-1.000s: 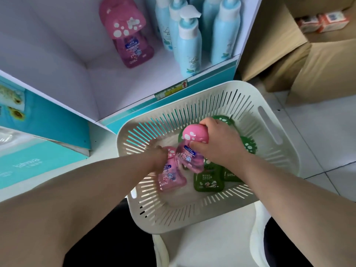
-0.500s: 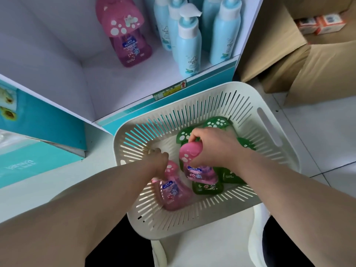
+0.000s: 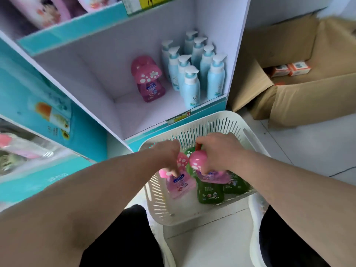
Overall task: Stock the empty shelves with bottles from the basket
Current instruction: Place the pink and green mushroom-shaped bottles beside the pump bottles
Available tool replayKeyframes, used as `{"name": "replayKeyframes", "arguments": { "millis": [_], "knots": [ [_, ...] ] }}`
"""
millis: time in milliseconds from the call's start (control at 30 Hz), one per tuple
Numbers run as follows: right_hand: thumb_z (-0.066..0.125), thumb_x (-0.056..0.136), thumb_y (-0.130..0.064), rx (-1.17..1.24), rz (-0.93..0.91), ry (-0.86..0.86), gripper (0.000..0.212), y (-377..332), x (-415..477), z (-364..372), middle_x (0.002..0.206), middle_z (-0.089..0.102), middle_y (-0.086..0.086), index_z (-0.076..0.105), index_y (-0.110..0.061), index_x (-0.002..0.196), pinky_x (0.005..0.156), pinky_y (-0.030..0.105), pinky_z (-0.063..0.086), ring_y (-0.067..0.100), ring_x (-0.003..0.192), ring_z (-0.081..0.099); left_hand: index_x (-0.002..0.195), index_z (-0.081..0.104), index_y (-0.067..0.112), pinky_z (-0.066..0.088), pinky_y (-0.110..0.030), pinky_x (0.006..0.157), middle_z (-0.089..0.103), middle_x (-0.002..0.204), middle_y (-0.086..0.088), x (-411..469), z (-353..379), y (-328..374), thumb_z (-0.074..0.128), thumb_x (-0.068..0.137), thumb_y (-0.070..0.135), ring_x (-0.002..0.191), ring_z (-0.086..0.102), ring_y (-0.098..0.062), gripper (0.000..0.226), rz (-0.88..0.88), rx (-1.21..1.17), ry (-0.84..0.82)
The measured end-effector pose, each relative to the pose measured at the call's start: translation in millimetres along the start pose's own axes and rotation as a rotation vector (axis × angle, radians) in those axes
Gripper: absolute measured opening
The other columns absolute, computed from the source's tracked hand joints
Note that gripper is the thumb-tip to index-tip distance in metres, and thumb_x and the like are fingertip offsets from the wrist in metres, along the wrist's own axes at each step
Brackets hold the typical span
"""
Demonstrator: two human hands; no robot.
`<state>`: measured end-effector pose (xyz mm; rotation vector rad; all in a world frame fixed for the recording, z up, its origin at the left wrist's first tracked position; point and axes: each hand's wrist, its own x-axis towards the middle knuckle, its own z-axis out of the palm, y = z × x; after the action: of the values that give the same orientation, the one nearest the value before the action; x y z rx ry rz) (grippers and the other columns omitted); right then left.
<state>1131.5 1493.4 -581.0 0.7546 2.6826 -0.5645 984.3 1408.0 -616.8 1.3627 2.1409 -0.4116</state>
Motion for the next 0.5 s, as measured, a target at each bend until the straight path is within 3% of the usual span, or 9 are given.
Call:
{"name": "replayKeyframes", "arguments": {
  "millis": [133,200,333,500],
  "knots": [
    [0.077,0.065,-0.044,-0.088,-0.028,0.102,0.05,-19.0,-27.2,-42.2,0.106,0.061,-0.006,0.054,-0.033,0.108,0.083,0.038,0.034,0.022,0.103,0.055,0.114,0.043,0.017,0.044,-0.029,0.065,0.058,0.103,-0.005,-42.8,-47.8,-15.9,0.088,0.059,0.044,0.084,0.052,-0.019,0.076,-0.095,-0.119,0.217],
    [0.075,0.07,-0.043,-0.155,-0.056,0.145,0.05,-25.7,-37.3,-61.7,0.111,0.059,-0.003,0.052,-0.032,0.114,0.083,0.037,0.035,0.024,0.107,0.055,0.114,0.044,0.017,0.049,-0.031,0.07,0.059,0.102,-0.005,-58.0,-67.2,-23.6,0.087,0.06,0.042,0.084,0.055,-0.022,0.073,-0.137,-0.186,0.339],
    [0.075,0.076,-0.038,-0.185,-0.073,0.24,0.056,-31.2,-44.4,-86.7,0.121,0.055,0.001,0.048,-0.03,0.124,0.082,0.035,0.041,0.026,0.112,0.051,0.118,0.05,0.02,0.052,-0.038,0.085,0.063,0.11,-0.009,-69.6,-88.9,-36.3,0.084,0.063,0.038,0.098,0.059,-0.028,0.067,-0.204,-0.368,0.637],
    [0.069,0.083,-0.02,-0.092,-0.082,0.342,0.049,-30.6,-16.4,-77.6,0.121,0.053,0.004,0.045,-0.027,0.125,0.083,0.038,0.044,0.027,0.112,0.046,0.122,0.052,0.018,0.047,-0.041,0.088,0.057,0.115,-0.012,-42.6,-94.4,-46.3,0.078,0.073,0.035,0.111,0.049,-0.033,0.058,-0.311,-0.517,0.908]
  ]
}}
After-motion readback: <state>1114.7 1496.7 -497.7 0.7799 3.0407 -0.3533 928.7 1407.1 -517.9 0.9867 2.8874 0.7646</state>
